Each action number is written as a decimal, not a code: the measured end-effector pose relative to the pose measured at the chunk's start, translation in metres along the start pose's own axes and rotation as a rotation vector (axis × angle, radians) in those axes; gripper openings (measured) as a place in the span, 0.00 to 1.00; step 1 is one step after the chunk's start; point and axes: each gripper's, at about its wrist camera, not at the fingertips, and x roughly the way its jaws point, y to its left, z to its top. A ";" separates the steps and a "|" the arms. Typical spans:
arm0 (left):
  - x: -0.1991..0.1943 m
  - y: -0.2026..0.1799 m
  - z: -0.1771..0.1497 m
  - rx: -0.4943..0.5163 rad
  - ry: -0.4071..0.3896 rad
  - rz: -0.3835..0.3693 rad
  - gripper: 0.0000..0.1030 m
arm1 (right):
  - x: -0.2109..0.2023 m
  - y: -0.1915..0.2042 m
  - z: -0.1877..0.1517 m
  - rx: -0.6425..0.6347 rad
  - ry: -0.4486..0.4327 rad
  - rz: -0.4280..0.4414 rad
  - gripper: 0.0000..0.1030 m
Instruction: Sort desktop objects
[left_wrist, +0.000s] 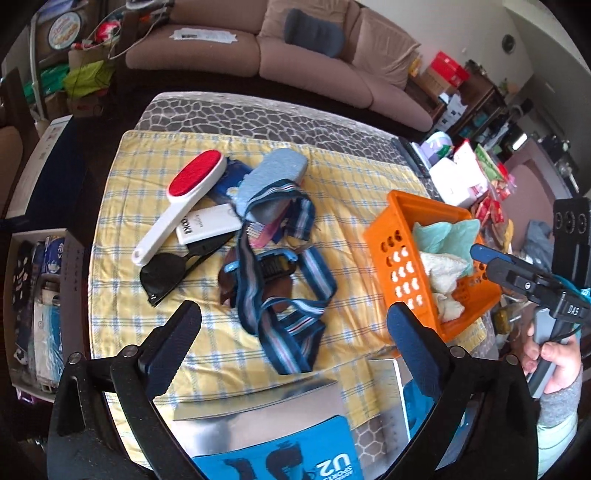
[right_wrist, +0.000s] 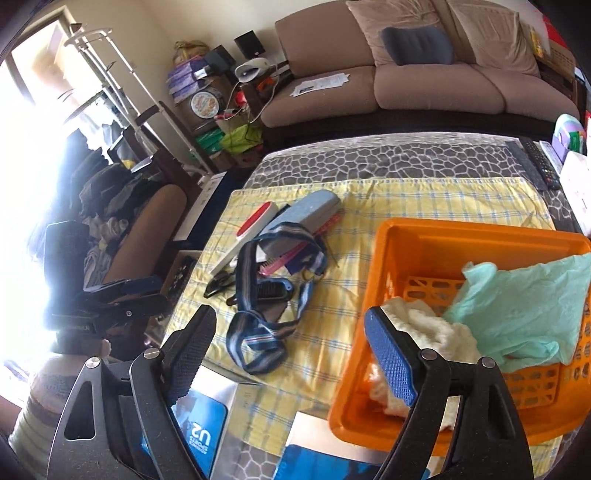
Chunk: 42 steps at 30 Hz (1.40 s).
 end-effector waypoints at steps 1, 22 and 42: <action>0.003 0.009 -0.003 -0.010 0.007 0.008 0.98 | 0.010 0.006 0.000 -0.002 0.008 0.006 0.82; 0.104 0.071 0.013 -0.071 0.093 -0.066 0.98 | 0.169 0.001 -0.034 0.094 0.202 -0.084 0.83; 0.141 0.054 0.043 -0.062 0.097 -0.107 0.29 | 0.181 -0.011 -0.042 0.218 0.178 0.125 0.22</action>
